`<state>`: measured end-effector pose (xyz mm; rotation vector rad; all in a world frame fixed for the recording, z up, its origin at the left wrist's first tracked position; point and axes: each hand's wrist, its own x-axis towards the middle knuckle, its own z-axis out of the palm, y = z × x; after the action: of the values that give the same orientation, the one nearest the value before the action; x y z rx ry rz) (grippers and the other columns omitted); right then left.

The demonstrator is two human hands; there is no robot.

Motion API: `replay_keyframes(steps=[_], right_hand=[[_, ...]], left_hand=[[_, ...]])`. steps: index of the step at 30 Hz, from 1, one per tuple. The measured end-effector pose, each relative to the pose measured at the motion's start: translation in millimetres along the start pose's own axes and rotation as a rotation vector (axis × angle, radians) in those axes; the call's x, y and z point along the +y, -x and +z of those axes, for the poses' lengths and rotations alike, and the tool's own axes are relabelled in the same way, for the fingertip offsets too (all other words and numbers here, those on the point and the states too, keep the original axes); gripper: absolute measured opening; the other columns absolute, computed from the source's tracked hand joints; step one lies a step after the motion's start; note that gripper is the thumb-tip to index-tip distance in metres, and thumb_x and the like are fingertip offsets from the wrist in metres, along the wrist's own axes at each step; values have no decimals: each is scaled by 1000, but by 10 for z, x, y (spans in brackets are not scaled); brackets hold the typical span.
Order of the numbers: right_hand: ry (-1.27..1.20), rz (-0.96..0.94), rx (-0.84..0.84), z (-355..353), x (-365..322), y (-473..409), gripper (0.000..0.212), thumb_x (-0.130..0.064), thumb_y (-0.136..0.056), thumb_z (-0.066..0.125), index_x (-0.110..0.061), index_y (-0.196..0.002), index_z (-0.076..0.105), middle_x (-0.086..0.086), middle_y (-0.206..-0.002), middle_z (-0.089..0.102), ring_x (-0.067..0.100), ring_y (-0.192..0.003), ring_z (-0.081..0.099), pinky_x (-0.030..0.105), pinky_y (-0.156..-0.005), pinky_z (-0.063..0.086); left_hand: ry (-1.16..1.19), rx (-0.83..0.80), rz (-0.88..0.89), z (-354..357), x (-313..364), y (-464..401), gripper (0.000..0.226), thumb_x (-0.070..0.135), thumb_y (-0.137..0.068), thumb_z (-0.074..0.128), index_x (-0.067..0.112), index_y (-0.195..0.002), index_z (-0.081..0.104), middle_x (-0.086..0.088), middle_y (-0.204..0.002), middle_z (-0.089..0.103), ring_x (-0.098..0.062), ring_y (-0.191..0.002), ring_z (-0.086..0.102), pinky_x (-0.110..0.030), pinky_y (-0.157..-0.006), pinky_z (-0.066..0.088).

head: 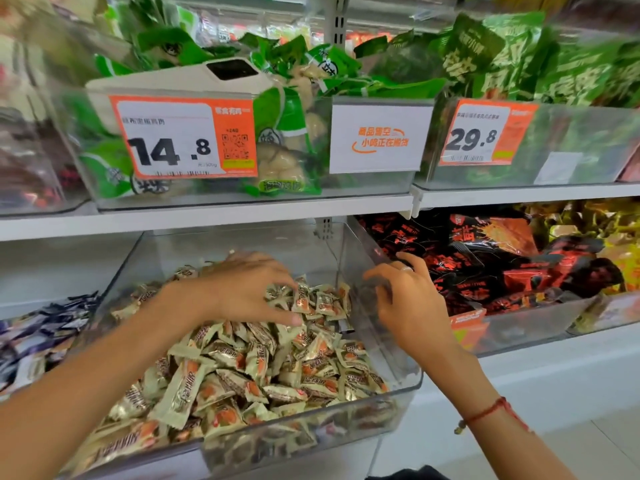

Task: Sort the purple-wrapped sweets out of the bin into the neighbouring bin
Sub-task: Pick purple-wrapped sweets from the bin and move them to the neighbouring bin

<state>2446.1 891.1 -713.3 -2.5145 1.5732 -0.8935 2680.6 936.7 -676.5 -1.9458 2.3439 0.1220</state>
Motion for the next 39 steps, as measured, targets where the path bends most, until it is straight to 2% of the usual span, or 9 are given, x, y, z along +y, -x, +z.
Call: replay_keyframes(steps=[3, 7, 10, 15, 24, 27, 31, 34, 39], right_hand=[[-26, 8, 25, 7, 8, 0, 29, -6, -93, 52, -21, -114, 65, -2, -115, 64, 18, -138, 27, 34, -70, 50], [-69, 28, 39, 11, 26, 15, 26, -9, -94, 51, -23, -110, 66, -5, -114, 63, 12, -139, 24, 33, -73, 50], [-97, 37, 43, 21, 26, 22, 25, -10, -94, 50, -24, -107, 66, -4, -109, 63, 11, -139, 24, 29, -71, 48], [-122, 49, 40, 30, 29, 5, 24, -11, -94, 51, -24, -105, 67, -4, -105, 63, 9, -139, 24, 23, -68, 39], [-43, -109, 189, 70, 44, -16, 21, 1, -78, 65, -14, -91, 72, 8, -98, 67, 34, -116, 52, 42, -77, 51], [49, -223, 351, 28, -7, -12, 15, -22, -85, 61, -15, -93, 72, 4, -102, 67, 30, -109, 51, 41, -83, 44], [-467, -134, 86, -136, -487, 104, 48, -59, -94, 40, -24, -109, 70, -10, -104, 67, 9, -104, 55, 31, -84, 48], [-875, -63, -62, -127, -707, 101, 26, -45, -92, 50, -32, -100, 71, -12, -99, 72, 2, -96, 64, 27, -86, 51], [-1054, 32, 18, -114, -760, 23, 14, -30, -90, 61, -22, -94, 72, -10, -87, 73, -3, -83, 65, 13, -72, 48]], left_hand=[[167, 67, 150, 166, 274, -333, 32, 40, -95, 52, 38, -126, 55, 11, -127, 51, -13, -123, 42, -32, -104, 32], [37, -53, 247, 532, 484, -784, 52, 5, -94, 49, 39, -133, 50, 6, -142, 45, -20, -122, 48, -35, -98, 44], [-168, -78, 238, 668, 436, -985, 45, 21, -97, 50, 37, -138, 43, 5, -149, 35, -22, -133, 35, -39, -104, 39], [-120, 64, 119, 712, 344, -1059, 42, 44, -85, 63, 37, -126, 56, 2, -124, 55, -20, -118, 49, -37, -103, 39], [919, 292, -16, 178, 216, -307, 26, 31, -95, 53, 22, -118, 60, 5, -111, 64, -5, -93, 66, -29, -89, 49], [1048, 272, -15, -5, 307, 100, 21, 35, -92, 52, 33, -112, 59, 11, -104, 68, -3, -82, 69, -20, -73, 52], [1136, 444, -8, -74, 453, 395, 25, 39, -82, 62, 32, -106, 66, 14, -90, 73, 0, -83, 68, -14, -64, 52], [1244, 531, -46, -94, 489, 431, 25, 31, -80, 69, 23, -104, 70, 9, -91, 74, 1, -85, 68, -11, -65, 50], [1168, 511, -65, -62, 270, 406, 30, 30, -77, 74, 24, -106, 70, 9, -97, 73, -2, -91, 68, -17, -83, 54]])
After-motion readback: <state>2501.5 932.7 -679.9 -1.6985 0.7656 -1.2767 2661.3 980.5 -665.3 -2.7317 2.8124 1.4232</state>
